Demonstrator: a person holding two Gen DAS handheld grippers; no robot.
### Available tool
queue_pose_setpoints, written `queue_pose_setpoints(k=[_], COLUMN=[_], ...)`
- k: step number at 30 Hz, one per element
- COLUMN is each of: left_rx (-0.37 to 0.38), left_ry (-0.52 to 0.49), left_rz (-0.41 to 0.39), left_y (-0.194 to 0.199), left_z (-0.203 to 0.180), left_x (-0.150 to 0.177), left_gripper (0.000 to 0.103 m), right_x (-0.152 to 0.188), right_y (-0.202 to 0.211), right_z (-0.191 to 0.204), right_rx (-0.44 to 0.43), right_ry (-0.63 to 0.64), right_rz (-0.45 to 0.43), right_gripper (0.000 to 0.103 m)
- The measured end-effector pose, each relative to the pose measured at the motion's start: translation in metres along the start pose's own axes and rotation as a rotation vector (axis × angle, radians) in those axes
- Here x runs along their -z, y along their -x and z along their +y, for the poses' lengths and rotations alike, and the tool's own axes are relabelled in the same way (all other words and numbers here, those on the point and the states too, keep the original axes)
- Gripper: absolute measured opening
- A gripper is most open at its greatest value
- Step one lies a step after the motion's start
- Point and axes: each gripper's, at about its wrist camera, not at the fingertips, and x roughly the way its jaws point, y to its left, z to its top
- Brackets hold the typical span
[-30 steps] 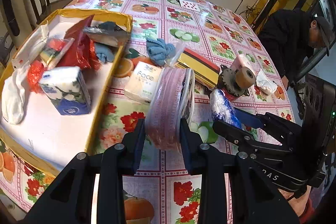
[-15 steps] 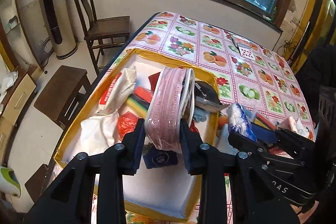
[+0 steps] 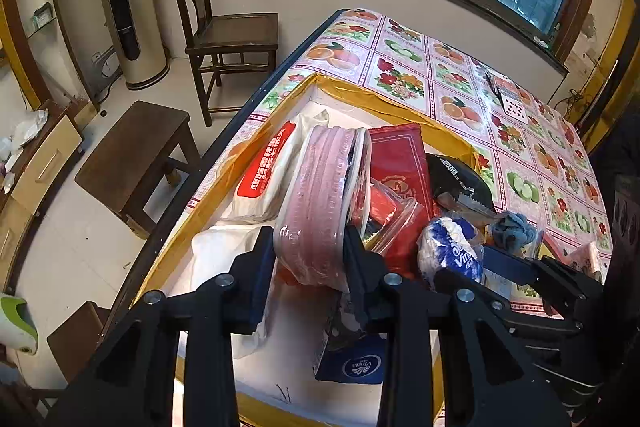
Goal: Organize soft objects
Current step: 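Open both grippers to release the box and bag into the lid, then move both grippers back to the remaining items on the table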
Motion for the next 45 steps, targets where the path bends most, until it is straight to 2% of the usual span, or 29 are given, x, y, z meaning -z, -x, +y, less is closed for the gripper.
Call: queue_pose_setpoints(k=[1, 4, 7, 10, 13, 19, 24, 30, 34, 40, 45], left_rx=[-0.015, -0.027, -0.039, -0.043, -0.061, -0.046, -0.013, 0.043, 0.074, 0.109, 0.124], left_ry=[-0.005, -0.006, 0.012, 0.024, 0.007, -0.036, -0.068, -0.125, -0.161, -0.195, -0.165], left_rz=[-0.005, -0.018, -0.057, -0.088, -0.121, -0.193, -0.244, -0.232, -0.210, -0.183, -0.122], left_y=[0.001, 0.004, 0.015, 0.027, 0.037, 0.059, 0.073, 0.073, 0.070, 0.068, 0.059], left_z=[0.000, 0.001, 0.004, 0.006, -0.001, -0.030, -0.061, -0.105, -0.133, -0.163, -0.168], left_x=[0.000, 0.002, 0.004, 0.007, 0.012, 0.032, 0.050, 0.072, 0.086, 0.099, 0.093], left_gripper=[0.035, 0.059, 0.061, 0.076, 0.077, 0.079, 0.082, 0.082, 0.082, 0.082, 0.082], right_x=[0.001, 0.004, 0.009, 0.018, 0.028, 0.057, 0.085, 0.116, 0.130, 0.151, 0.164], right_y=[0.003, 0.013, 0.022, 0.032, 0.042, 0.076, 0.109, 0.144, 0.158, 0.175, 0.190], right_z=[0.000, -0.001, -0.002, -0.005, -0.010, -0.030, -0.040, -0.056, -0.071, -0.095, -0.126], right_rx=[-0.007, -0.024, -0.039, -0.048, -0.051, -0.067, 0.035, 0.224, 0.283, 0.296, 0.303], right_ry=[-0.002, -0.008, -0.014, -0.014, -0.021, -0.050, -0.012, -0.022, -0.035, -0.073, -0.126], right_rz=[-0.008, -0.024, -0.040, -0.049, -0.062, -0.116, -0.187, -0.261, -0.283, -0.286, -0.279], right_gripper=[0.062, 0.065, 0.067, 0.070, 0.073, 0.080, 0.083, 0.089, 0.092, 0.092, 0.094])
